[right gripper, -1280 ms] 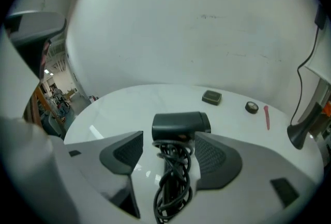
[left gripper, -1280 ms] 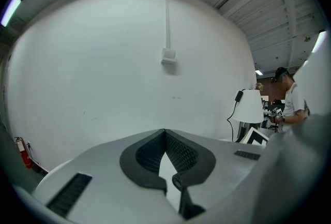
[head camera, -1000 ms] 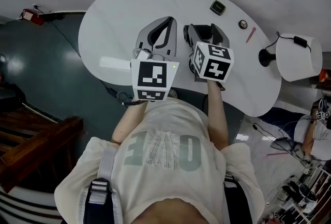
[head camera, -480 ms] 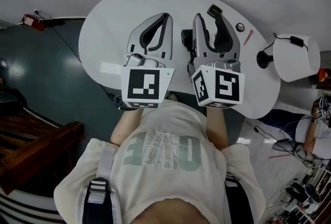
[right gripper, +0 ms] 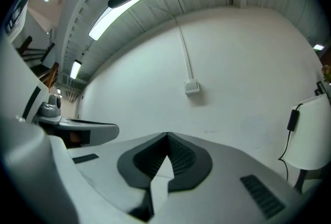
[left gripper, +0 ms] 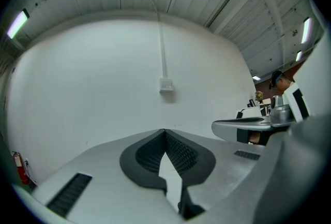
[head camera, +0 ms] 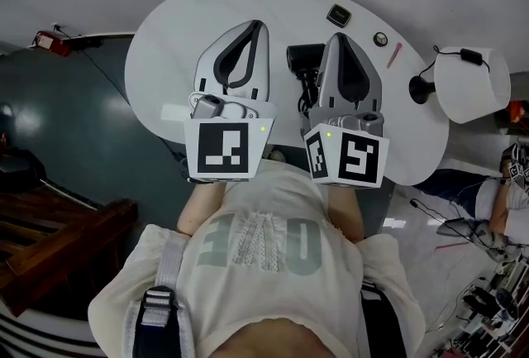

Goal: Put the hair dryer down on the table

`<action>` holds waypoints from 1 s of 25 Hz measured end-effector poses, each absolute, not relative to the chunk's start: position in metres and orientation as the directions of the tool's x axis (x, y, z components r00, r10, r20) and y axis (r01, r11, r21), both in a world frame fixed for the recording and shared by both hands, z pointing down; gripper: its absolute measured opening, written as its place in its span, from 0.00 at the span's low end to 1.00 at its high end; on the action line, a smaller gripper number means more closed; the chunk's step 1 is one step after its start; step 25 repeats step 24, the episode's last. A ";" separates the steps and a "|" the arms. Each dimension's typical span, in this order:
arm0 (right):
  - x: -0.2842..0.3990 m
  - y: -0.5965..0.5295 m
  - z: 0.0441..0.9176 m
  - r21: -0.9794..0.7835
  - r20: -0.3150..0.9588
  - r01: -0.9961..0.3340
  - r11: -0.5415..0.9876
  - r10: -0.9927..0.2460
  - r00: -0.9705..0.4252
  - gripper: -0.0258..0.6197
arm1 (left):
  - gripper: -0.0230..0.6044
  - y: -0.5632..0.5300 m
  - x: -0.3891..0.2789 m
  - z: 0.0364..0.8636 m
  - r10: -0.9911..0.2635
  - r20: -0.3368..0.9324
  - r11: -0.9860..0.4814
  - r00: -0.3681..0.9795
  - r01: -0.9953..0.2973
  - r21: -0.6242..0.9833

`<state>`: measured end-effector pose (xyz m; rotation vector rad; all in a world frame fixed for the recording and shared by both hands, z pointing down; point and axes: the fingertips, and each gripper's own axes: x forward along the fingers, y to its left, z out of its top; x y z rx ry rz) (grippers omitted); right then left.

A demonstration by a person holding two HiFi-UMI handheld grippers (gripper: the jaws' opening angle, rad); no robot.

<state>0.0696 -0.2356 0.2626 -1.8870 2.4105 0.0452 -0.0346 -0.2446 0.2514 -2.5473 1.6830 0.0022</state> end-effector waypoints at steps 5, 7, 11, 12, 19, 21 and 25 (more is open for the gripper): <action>0.070 -0.232 0.260 -0.012 -0.078 -0.968 0.251 -0.965 -0.250 0.05 | 0.05 -0.243 -0.034 0.249 -0.920 -0.057 -0.385 0.388 -0.921 -0.061; 0.069 -0.231 0.260 -0.005 -0.076 -0.967 0.255 -0.964 -0.254 0.05 | 0.05 -0.242 -0.033 0.249 -0.920 -0.061 -0.385 0.388 -0.921 -0.062; 0.068 -0.230 0.262 0.006 -0.065 -0.967 0.256 -0.965 -0.255 0.05 | 0.05 -0.240 -0.034 0.249 -0.919 -0.059 -0.385 0.389 -0.921 -0.063; 0.069 -0.230 0.262 0.010 -0.062 -0.967 0.253 -0.965 -0.253 0.05 | 0.05 -0.240 -0.034 0.249 -0.920 -0.059 -0.385 0.388 -0.921 -0.063; 0.074 -0.233 0.265 0.010 -0.057 -0.968 0.251 -0.966 -0.251 0.05 | 0.05 -0.242 -0.030 0.250 -0.920 -0.057 -0.385 0.388 -0.921 -0.064; 0.076 -0.232 0.266 0.006 -0.056 -0.968 0.252 -0.966 -0.252 0.05 | 0.05 -0.242 -0.029 0.250 -0.918 -0.057 -0.389 0.392 -0.919 -0.068; 0.078 -0.232 0.267 -0.003 -0.056 -0.968 0.252 -0.966 -0.252 0.05 | 0.05 -0.241 -0.027 0.252 -0.918 -0.054 -0.389 0.393 -0.919 -0.068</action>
